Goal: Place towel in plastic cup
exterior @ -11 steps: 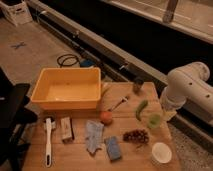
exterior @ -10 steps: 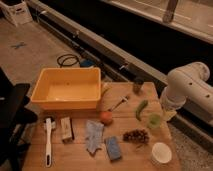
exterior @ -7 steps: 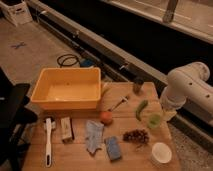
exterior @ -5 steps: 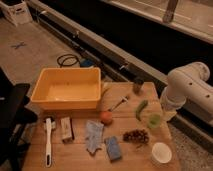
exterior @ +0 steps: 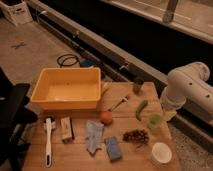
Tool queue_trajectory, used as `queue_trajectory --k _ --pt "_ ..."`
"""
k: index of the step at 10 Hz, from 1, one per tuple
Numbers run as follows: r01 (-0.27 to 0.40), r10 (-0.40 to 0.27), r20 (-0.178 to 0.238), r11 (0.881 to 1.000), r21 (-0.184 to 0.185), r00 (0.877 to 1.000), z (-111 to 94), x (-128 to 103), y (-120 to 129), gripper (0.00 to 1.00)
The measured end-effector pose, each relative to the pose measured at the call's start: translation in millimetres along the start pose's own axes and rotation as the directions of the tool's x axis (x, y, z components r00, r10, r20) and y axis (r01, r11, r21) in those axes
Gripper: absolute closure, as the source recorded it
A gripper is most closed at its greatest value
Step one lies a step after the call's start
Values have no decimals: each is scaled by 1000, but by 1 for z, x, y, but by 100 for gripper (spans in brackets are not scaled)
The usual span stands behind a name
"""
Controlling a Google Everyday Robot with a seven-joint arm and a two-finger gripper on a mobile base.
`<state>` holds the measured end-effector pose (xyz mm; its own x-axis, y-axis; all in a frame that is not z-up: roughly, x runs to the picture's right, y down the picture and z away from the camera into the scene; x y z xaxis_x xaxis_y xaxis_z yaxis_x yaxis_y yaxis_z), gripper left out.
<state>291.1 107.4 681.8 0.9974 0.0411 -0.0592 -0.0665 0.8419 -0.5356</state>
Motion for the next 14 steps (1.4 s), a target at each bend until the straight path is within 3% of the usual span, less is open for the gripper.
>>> queue_trajectory --k 9,11,12,14 --pt "9 -9 0 1000 4 1000 0 -1 0 35" --pt "78 -78 3 997 27 997 -8 -6 -2 35" --pt "147 -147 6 988 40 989 -16 -18 -4 35" --pt "282 -283 17 958 53 959 -24 -56 -2 35"
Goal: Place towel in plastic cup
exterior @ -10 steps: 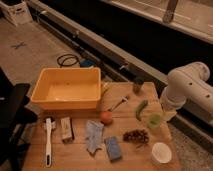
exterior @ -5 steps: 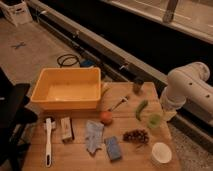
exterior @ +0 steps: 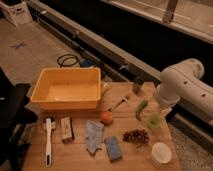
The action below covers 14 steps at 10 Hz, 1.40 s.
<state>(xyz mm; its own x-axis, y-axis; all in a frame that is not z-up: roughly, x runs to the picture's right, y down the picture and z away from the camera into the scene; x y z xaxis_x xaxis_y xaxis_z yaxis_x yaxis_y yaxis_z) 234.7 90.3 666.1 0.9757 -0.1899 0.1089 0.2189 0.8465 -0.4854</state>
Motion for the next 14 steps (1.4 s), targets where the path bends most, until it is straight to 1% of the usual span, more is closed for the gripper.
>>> queue_trajectory --k 1,2,3,4,5,6,7,11,13,14 --pt "87 -87 14 996 1 996 -2 -29 -6 35" --pt "175 -175 31 984 3 984 -3 -59 -11 35" --pt "230 -230 45 973 5 972 -3 -79 -14 35" --pt "279 -278 69 960 4 958 -4 -99 -15 35" --pt "361 -358 106 933 -7 928 -3 -130 -14 35" --pt "376 -373 117 927 -5 921 -3 -137 -14 35" --pt "373 -370 109 928 -9 923 -3 -133 -13 35" --pt "376 -373 104 927 -10 922 -3 -134 -13 35" --pt "403 -399 115 915 -18 910 6 -146 -19 35" --pt "425 -419 124 905 -22 899 12 -156 -22 35"
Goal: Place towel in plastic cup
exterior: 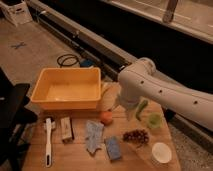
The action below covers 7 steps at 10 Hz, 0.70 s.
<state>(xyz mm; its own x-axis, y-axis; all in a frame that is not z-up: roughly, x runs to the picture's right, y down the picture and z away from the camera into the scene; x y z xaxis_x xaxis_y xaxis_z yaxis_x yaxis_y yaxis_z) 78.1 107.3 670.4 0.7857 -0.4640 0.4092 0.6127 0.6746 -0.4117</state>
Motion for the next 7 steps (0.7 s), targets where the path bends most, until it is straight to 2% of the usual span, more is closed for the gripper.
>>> queue_trajectory --k 1,3,4,5,7 --pt "58 -57 18 998 -19 998 13 -19 -13 35" --pt "135 -133 51 990 -34 990 31 -50 -34 35" --pt "183 -179 81 982 -46 980 46 -69 -45 35" --pt "240 -232 118 969 -59 966 63 -88 -53 35" --pt "318 -299 183 944 -89 937 95 -114 -55 35"
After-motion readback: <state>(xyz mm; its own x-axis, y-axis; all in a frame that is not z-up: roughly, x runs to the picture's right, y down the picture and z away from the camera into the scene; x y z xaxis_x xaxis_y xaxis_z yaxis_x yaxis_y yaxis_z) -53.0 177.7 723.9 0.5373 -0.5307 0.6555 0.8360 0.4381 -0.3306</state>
